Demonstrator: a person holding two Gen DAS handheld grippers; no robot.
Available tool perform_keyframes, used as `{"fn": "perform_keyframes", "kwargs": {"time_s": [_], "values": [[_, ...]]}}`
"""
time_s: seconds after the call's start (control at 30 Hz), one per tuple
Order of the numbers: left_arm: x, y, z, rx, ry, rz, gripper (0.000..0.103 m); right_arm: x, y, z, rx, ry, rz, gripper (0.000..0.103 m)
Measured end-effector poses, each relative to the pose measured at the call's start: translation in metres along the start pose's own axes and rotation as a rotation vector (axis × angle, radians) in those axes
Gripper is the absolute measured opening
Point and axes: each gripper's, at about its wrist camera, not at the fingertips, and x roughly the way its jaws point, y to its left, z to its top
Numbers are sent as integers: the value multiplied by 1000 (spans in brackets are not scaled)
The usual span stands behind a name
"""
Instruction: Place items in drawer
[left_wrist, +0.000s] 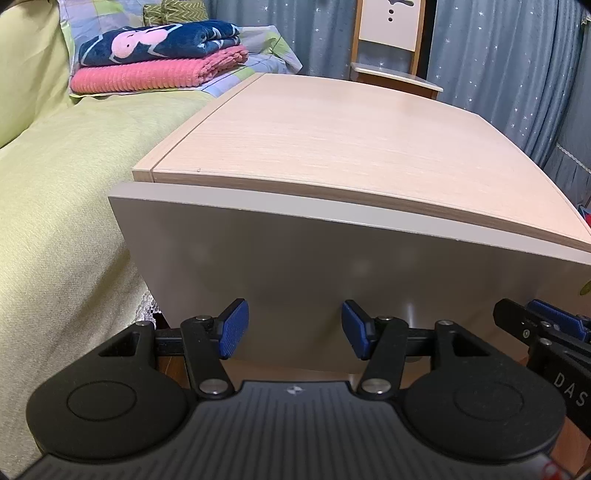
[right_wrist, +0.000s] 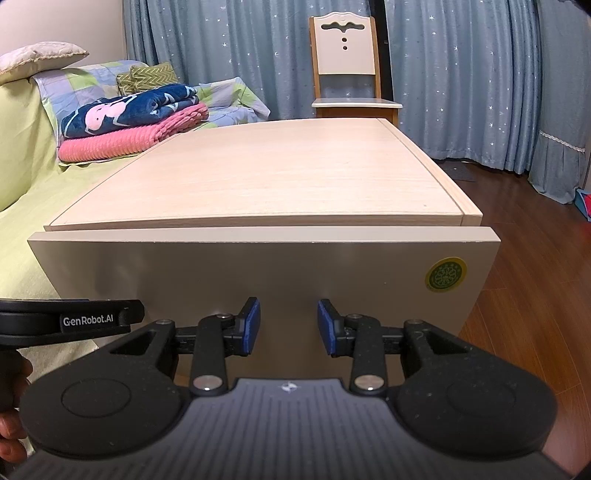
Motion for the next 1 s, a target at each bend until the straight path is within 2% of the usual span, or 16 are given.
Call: {"fn": "perform_keyframes", "kwargs": {"time_s": [1.0], "values": [[5,2,6,-20,3,-10,59,7,3,3,11,-6,-17,31]]}}
